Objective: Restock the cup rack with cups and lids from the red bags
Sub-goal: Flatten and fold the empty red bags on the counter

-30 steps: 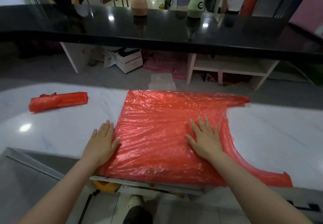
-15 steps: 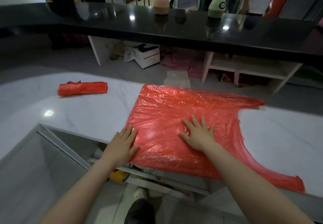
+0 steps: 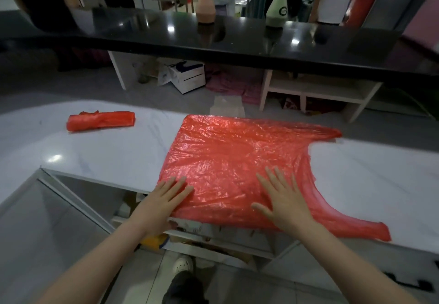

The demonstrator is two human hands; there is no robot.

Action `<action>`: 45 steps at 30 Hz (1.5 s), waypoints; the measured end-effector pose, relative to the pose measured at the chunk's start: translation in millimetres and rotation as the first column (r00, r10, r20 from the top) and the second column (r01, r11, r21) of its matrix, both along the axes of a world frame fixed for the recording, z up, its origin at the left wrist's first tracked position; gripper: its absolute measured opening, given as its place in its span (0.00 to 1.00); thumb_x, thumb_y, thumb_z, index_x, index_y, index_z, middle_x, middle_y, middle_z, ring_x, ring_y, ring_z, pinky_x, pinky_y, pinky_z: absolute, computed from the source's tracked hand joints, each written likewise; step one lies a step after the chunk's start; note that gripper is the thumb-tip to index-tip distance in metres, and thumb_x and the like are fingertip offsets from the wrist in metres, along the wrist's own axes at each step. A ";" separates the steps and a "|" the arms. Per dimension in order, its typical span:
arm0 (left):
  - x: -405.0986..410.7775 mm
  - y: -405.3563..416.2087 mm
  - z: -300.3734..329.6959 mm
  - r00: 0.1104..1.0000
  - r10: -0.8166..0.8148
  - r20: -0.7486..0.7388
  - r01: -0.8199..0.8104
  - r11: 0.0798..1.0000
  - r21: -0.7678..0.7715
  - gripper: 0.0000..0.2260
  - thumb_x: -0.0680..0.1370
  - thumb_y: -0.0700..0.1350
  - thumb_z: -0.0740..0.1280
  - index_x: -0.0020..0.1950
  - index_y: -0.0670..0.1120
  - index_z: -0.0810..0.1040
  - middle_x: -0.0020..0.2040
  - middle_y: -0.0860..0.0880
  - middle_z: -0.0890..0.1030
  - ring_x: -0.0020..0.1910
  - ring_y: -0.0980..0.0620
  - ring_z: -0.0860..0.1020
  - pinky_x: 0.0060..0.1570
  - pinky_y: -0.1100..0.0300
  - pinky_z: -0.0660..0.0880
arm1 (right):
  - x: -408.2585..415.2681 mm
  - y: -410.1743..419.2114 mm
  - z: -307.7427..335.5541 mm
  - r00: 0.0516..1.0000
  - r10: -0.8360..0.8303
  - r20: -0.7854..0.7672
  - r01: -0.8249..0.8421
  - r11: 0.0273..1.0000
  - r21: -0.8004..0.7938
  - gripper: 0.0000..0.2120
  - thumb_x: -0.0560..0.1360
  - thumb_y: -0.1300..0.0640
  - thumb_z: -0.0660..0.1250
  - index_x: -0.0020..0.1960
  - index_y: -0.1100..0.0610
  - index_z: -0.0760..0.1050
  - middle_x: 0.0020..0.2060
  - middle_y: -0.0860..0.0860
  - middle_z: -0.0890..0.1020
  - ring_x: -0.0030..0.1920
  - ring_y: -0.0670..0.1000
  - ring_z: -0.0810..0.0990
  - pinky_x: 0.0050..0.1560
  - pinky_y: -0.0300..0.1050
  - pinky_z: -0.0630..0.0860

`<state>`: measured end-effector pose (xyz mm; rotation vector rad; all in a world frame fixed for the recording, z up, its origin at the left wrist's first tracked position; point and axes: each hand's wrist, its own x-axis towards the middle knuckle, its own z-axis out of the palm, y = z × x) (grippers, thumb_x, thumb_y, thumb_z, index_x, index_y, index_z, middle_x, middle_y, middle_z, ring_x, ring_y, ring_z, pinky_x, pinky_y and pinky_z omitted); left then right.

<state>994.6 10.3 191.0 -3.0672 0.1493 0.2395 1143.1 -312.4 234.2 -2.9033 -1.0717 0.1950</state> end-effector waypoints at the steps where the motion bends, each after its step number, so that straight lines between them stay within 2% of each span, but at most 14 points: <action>1: 2.8 -3.2 -1.3 1.000 0.016 0.009 -0.016 1.000 0.013 0.46 0.74 0.58 0.64 0.73 0.55 0.28 0.73 0.48 0.29 0.73 0.43 0.31 0.72 0.49 0.32 | -10.3 -5.7 -0.6 0.999 0.041 0.003 -0.041 0.998 -0.037 0.48 0.61 0.19 0.33 0.74 0.42 0.30 0.75 0.46 0.35 0.74 0.52 0.30 0.70 0.58 0.30; 3: 5.3 -5.5 -3.7 0.998 0.055 0.044 -0.055 0.998 0.004 0.44 0.76 0.50 0.64 0.72 0.55 0.28 0.74 0.48 0.31 0.75 0.42 0.35 0.70 0.50 0.31 | -28.8 -17.6 -3.3 0.991 0.127 0.043 -0.124 0.989 -0.078 0.53 0.62 0.21 0.54 0.76 0.43 0.36 0.77 0.50 0.43 0.76 0.56 0.39 0.71 0.64 0.38; 6: 5.2 -4.3 -5.7 0.995 0.081 0.062 -0.078 0.995 -0.058 0.43 0.76 0.43 0.63 0.74 0.53 0.31 0.75 0.49 0.34 0.75 0.42 0.37 0.71 0.51 0.33 | -39.7 -37.1 -7.2 0.987 0.089 0.136 -0.078 0.994 -0.083 0.54 0.53 0.48 0.81 0.75 0.51 0.62 0.72 0.56 0.67 0.71 0.60 0.67 0.64 0.69 0.63; 8: 3.3 -0.8 -6.4 0.995 0.093 0.042 -0.090 0.994 -0.058 0.44 0.76 0.44 0.65 0.74 0.52 0.31 0.75 0.49 0.33 0.75 0.43 0.36 0.71 0.52 0.34 | -37.5 -53.1 -11.6 0.986 -0.024 0.166 0.031 0.999 -0.044 0.48 0.55 0.59 0.79 0.73 0.52 0.65 0.70 0.57 0.70 0.69 0.60 0.70 0.63 0.68 0.65; 12: 1.9 8.1 -2.9 0.995 0.099 -0.028 -0.100 0.994 -0.035 0.45 0.77 0.50 0.66 0.73 0.51 0.29 0.73 0.50 0.29 0.74 0.45 0.32 0.71 0.52 0.34 | -26.7 -94.9 -36.3 0.989 -0.107 0.103 0.120 0.985 -0.122 0.42 0.77 0.53 0.57 0.72 0.44 0.25 0.75 0.50 0.34 0.75 0.55 0.34 0.72 0.63 0.40; 15: 4.3 7.8 4.1 0.993 0.092 -0.078 -0.095 0.994 -0.045 0.42 0.79 0.50 0.63 0.73 0.51 0.28 0.73 0.50 0.28 0.73 0.46 0.32 0.73 0.52 0.36 | -22.4 -109.1 -38.5 0.990 -0.125 0.062 0.132 0.981 -0.142 0.39 0.80 0.52 0.51 0.68 0.43 0.18 0.73 0.47 0.29 0.73 0.52 0.30 0.73 0.61 0.40; 18: 2.9 6.3 9.6 0.994 0.101 -0.042 -0.104 0.992 -0.065 0.41 0.77 0.41 0.62 0.73 0.51 0.29 0.74 0.51 0.31 0.73 0.50 0.33 0.72 0.56 0.36 | -22.8 -109.2 -30.1 0.992 -0.110 0.053 0.117 0.984 -0.132 0.37 0.80 0.51 0.53 0.74 0.45 0.27 0.74 0.47 0.33 0.76 0.53 0.36 0.73 0.61 0.41; 21: -7.5 6.6 18.5 0.965 0.240 0.108 -0.213 0.953 -0.217 0.38 0.74 0.35 0.63 0.78 0.52 0.47 0.78 0.51 0.49 0.77 0.50 0.51 0.75 0.52 0.52 | -23.4 -107.5 -6.2 0.984 -0.086 0.156 0.086 0.996 0.006 0.33 0.69 0.61 0.70 0.73 0.58 0.65 0.73 0.56 0.65 0.72 0.62 0.66 0.69 0.64 0.60; 25: -16.3 10.4 36.2 0.832 0.487 0.266 -0.319 0.812 -0.489 0.20 0.72 0.33 0.68 0.60 0.50 0.76 0.60 0.48 0.79 0.55 0.48 0.78 0.52 0.51 0.76 | -14.0 -102.5 24.8 0.909 -0.150 0.390 0.075 0.977 0.200 0.16 0.57 0.70 0.77 0.42 0.60 0.79 0.43 0.56 0.81 0.42 0.61 0.81 0.53 0.61 0.75; 29: -10.2 12.5 55.6 0.744 0.651 0.150 -0.306 0.532 -0.790 0.10 0.74 0.33 0.68 0.46 0.48 0.80 0.51 0.52 0.82 0.51 0.51 0.77 0.52 0.49 0.75 | 1.7 -96.8 53.3 0.847 -0.240 0.475 0.139 0.962 0.237 0.11 0.63 0.68 0.74 0.44 0.59 0.81 0.41 0.55 0.82 0.44 0.61 0.81 0.60 0.66 0.69; 34: 8.3 21.1 76.6 0.683 0.726 0.076 -0.198 0.284 -0.938 0.06 0.78 0.39 0.66 0.47 0.49 0.79 0.45 0.51 0.82 0.45 0.55 0.79 0.42 0.63 0.72 | 19.9 -91.6 83.1 0.710 -0.354 0.609 0.086 0.901 0.425 0.09 0.67 0.64 0.74 0.47 0.58 0.82 0.45 0.56 0.81 0.50 0.62 0.78 0.63 0.67 0.64; 39: 31.5 29.1 81.1 0.557 0.829 -0.056 -0.108 0.005 -0.994 0.06 0.81 0.43 0.61 0.48 0.48 0.77 0.45 0.44 0.81 0.45 0.45 0.80 0.38 0.55 0.78 | 25.5 -86.8 81.5 0.593 -0.460 0.661 -0.027 0.809 0.588 0.11 0.72 0.52 0.67 0.48 0.59 0.73 0.38 0.58 0.77 0.40 0.60 0.75 0.45 0.51 0.63; 42: 45.4 35.6 84.2 0.528 0.843 -0.103 -0.114 -0.050 -0.992 0.05 0.81 0.45 0.61 0.51 0.49 0.77 0.46 0.45 0.81 0.43 0.47 0.81 0.29 0.60 0.79 | 18.6 -82.4 59.3 0.705 -0.291 0.647 -0.177 0.810 0.558 0.19 0.77 0.45 0.64 0.34 0.58 0.73 0.28 0.51 0.73 0.29 0.55 0.72 0.32 0.47 0.67; 45: 58.4 46.4 87.4 0.564 0.810 -0.162 -0.165 -0.081 -0.983 0.06 0.81 0.46 0.61 0.53 0.51 0.77 0.47 0.45 0.82 0.45 0.45 0.81 0.35 0.56 0.79 | 15.9 -63.7 32.6 0.921 -0.358 0.155 0.200 0.774 0.600 0.22 0.72 0.37 0.66 0.50 0.57 0.80 0.44 0.50 0.82 0.45 0.53 0.79 0.43 0.44 0.74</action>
